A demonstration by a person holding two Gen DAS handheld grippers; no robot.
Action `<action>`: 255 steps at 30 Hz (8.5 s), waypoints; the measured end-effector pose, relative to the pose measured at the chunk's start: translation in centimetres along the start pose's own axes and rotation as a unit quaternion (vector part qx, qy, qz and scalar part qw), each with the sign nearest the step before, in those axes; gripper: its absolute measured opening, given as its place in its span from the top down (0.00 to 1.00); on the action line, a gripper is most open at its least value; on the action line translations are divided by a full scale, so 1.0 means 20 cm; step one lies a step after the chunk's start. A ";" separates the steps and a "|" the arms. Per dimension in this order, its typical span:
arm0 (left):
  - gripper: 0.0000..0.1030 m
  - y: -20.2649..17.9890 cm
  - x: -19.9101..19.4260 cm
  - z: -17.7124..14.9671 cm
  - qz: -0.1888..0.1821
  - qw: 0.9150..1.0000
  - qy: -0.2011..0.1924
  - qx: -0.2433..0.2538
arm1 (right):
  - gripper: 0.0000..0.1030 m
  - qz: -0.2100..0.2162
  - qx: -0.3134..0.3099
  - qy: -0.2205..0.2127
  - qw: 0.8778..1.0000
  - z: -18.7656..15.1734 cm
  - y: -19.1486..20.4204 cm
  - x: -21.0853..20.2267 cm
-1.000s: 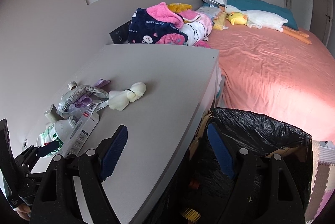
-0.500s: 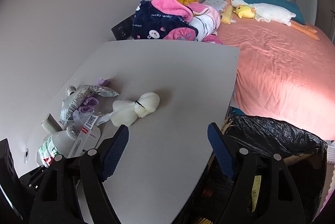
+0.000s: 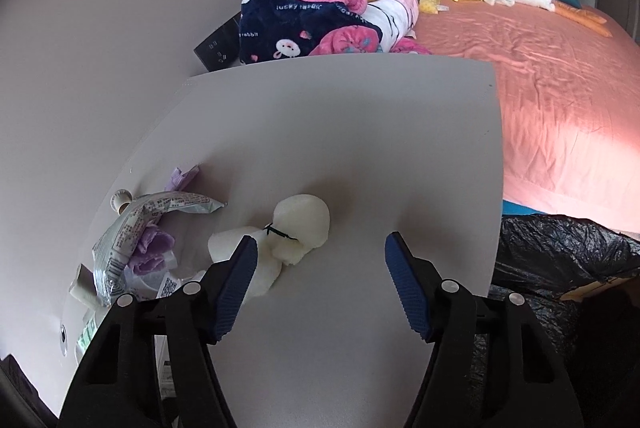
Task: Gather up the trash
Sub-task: 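Grasp the white thermometer box with the left tool while the right tool grasps the white plush figure, then carry the thermometer box and white figure over the black trash bag and open both tools, then move the left tool to the AD bottle while the right tool moves to the foil packet, then grasp the white AD bottle with the left tool while the right tool grasps the foil packet, then carry the AD bottle and foil packet over the trash bag and open both tools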
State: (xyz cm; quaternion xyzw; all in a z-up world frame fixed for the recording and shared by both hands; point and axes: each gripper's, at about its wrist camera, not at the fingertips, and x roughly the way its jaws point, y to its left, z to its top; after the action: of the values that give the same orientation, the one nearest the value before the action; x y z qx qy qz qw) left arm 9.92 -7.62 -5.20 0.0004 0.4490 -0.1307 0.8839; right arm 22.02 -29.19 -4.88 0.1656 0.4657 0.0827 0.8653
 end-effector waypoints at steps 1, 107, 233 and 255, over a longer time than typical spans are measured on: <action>0.72 0.00 0.00 0.00 -0.001 1.000 0.000 -0.001 | 0.36 0.004 0.005 -0.001 1.000 0.01 0.00 0.01; 0.06 -1.10 -0.05 0.01 -0.183 0.968 0.017 0.173 | 0.31 -0.130 0.100 -0.191 0.968 -0.36 -0.96 -1.23; 0.43 0.35 -0.04 0.10 -0.035 0.999 -0.019 -0.011 | 0.86 0.115 -0.147 -0.045 0.981 -0.09 0.61 -0.18; 0.43 0.06 -0.13 0.09 -0.091 0.995 -0.030 -0.004 | 0.86 0.100 -0.113 -0.092 0.984 -0.16 0.24 -0.55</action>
State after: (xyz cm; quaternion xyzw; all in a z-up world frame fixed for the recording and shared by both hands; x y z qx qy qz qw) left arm 10.25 -6.01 -2.13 -0.0480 0.4210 -0.2089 0.8814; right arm 13.23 -27.34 3.80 0.1197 0.3533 0.2049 0.9049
